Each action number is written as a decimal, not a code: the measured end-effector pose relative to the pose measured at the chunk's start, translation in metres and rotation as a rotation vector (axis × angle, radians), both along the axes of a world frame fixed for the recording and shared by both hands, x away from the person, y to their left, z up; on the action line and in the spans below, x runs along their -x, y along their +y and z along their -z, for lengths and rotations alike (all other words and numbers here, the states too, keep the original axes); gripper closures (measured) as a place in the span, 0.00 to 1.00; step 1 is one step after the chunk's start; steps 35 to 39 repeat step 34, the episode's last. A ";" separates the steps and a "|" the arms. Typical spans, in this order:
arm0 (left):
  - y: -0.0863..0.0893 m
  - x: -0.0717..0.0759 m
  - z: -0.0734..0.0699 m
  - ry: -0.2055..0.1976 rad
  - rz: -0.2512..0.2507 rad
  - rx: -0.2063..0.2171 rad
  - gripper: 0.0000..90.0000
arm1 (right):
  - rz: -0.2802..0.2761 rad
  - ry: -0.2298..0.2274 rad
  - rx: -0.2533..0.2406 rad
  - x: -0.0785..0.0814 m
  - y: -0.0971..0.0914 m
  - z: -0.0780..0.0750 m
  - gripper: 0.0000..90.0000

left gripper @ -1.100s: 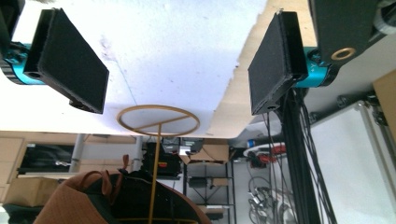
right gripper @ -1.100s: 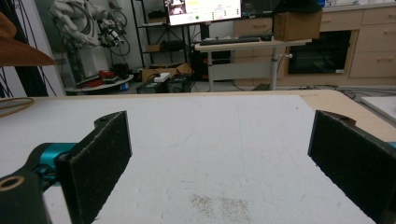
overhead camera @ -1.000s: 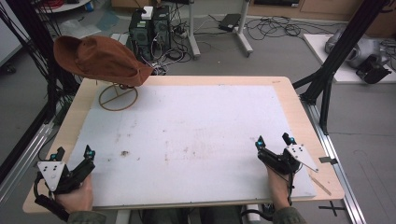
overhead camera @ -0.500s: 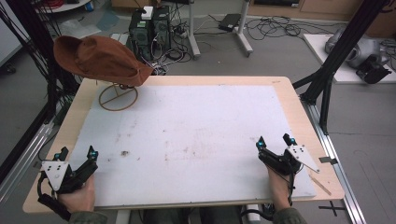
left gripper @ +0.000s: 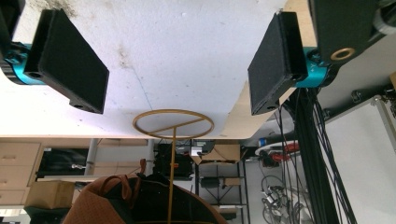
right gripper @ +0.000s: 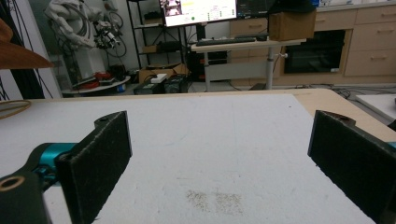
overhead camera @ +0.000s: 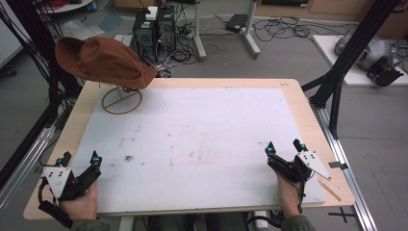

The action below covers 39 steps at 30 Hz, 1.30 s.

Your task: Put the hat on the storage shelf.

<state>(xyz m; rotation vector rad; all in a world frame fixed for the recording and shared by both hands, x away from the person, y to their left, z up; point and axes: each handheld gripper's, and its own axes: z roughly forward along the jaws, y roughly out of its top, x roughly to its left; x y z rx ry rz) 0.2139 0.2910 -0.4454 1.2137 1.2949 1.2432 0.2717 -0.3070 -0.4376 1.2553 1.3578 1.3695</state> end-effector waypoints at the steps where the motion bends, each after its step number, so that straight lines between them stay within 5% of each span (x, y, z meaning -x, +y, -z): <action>1: 0.001 0.000 0.000 -0.002 -0.003 0.004 0.23 | -0.002 0.002 0.003 -0.001 0.000 0.000 0.06; 39: -0.003 -0.010 0.002 0.035 0.043 0.025 0.23 | -0.012 0.020 0.002 -0.004 -0.001 0.002 0.06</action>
